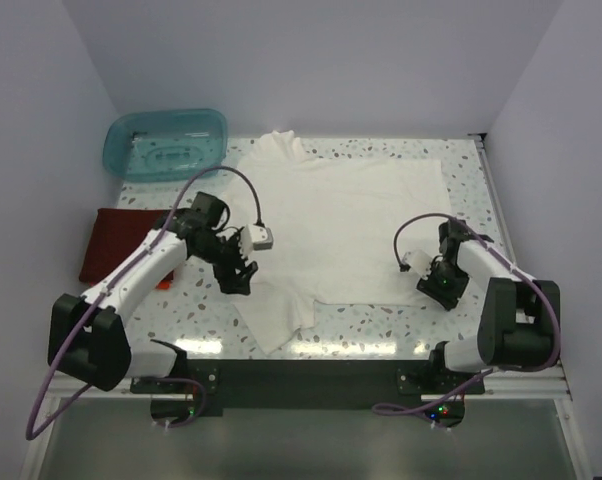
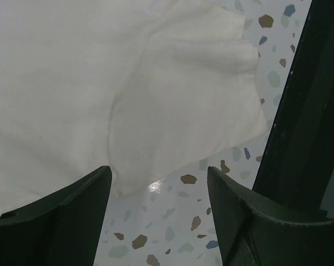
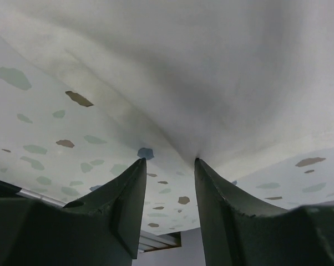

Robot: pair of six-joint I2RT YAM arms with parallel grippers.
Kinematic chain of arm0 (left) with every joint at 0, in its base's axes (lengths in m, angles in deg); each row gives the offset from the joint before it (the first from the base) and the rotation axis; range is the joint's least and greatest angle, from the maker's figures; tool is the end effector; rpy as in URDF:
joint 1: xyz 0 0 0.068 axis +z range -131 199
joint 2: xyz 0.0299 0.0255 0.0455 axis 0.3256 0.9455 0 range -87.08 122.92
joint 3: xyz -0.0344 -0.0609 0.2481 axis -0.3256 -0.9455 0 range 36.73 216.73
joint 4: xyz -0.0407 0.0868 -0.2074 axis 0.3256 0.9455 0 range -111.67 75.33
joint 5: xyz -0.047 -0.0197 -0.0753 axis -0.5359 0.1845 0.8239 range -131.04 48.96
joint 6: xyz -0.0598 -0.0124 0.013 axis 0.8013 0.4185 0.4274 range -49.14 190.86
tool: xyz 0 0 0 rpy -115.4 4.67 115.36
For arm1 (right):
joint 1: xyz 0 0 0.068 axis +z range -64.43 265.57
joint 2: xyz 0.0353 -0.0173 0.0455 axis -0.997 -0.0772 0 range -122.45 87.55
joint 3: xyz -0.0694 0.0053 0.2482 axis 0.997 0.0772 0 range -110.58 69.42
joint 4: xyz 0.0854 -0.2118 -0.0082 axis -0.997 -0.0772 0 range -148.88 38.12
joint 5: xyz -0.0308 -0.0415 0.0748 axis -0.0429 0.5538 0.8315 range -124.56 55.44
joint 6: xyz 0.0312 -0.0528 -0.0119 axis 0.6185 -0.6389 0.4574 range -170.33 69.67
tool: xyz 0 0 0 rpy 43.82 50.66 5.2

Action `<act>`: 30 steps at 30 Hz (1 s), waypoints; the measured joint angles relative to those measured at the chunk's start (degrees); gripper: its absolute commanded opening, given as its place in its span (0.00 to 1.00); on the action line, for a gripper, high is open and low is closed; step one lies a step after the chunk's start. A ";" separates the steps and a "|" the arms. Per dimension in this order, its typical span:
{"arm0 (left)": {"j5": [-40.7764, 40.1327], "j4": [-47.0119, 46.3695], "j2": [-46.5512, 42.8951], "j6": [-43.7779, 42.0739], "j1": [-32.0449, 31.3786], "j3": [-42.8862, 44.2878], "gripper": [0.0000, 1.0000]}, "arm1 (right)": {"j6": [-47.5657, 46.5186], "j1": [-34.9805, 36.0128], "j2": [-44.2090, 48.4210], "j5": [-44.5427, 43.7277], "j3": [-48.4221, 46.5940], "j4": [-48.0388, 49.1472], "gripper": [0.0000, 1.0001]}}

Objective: Fold and stack the t-shirts
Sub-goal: Fold the tshirt

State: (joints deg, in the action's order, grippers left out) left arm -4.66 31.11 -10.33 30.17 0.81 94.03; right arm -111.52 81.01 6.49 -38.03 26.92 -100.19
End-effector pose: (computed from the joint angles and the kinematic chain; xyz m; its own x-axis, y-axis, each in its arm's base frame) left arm 0.1952 -0.0939 0.2351 -0.4099 0.6873 -0.5997 0.9108 0.3433 -0.2292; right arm 0.1884 -0.0179 0.1539 -0.5521 -0.8333 0.0266 -0.8323 0.5490 -0.0769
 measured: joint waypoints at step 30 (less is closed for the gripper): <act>-25.66 -20.70 1.97 6.56 -33.27 -18.80 0.10 | -1.29 -0.04 3.63 0.63 3.43 1.84 0.00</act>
State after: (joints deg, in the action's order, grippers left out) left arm -30.32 10.41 -8.36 36.73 -32.46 75.23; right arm -112.81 80.97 10.12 -37.39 30.35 -98.36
